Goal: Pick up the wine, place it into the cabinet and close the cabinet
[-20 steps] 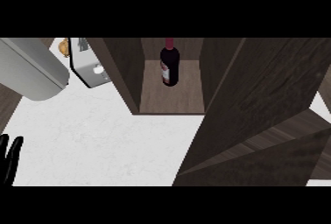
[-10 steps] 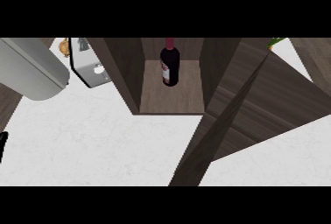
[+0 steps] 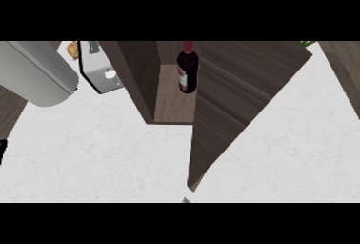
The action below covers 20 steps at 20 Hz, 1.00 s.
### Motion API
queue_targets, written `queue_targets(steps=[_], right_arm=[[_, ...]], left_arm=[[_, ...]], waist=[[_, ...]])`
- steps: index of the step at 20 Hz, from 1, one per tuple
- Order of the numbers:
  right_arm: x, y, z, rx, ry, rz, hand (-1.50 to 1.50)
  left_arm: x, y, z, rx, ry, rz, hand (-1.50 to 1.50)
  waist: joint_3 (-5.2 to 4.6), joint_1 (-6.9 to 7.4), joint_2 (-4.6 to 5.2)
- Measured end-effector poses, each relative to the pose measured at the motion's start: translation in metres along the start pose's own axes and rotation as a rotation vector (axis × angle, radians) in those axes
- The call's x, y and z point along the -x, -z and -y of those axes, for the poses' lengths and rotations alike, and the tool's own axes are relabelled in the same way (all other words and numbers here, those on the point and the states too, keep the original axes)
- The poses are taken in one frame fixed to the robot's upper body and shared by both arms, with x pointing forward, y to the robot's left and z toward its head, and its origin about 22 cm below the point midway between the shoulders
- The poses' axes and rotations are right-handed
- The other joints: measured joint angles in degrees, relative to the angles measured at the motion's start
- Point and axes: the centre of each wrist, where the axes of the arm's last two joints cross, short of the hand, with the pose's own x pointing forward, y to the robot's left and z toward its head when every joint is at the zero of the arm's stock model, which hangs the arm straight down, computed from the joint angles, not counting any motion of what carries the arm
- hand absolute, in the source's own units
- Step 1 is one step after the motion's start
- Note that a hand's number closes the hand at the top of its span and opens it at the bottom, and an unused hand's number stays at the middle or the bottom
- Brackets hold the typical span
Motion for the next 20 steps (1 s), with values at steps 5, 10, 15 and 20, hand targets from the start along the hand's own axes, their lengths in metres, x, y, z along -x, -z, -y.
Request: queue_targets(steps=[5, 10, 15, 20], right_arm=[[-0.006, 0.015, -0.001, -0.034, 0.016, 0.016, 1.50], [-0.017, 0.064, -0.005, -0.050, 0.049, 0.049, 1.50], [-0.034, 0.118, -0.011, -0.032, 0.040, 0.071, 1.50], [-0.043, 0.166, -0.003, 0.009, -0.028, 0.092, 1.50]], left_arm=[[0.000, 0.008, 0.002, 0.001, -0.011, -0.004, -1.50], [0.005, 0.012, 0.004, 0.001, -0.028, -0.008, -1.50], [0.009, 0.011, 0.008, -0.014, -0.035, -0.006, -1.50], [0.009, 0.016, 0.011, -0.022, -0.030, -0.001, -1.50]], waist=[[0.00, 0.52, 0.28], [0.00, 1.09, 0.47], [0.07, 1.15, 0.37], [0.11, 0.75, 0.44]])
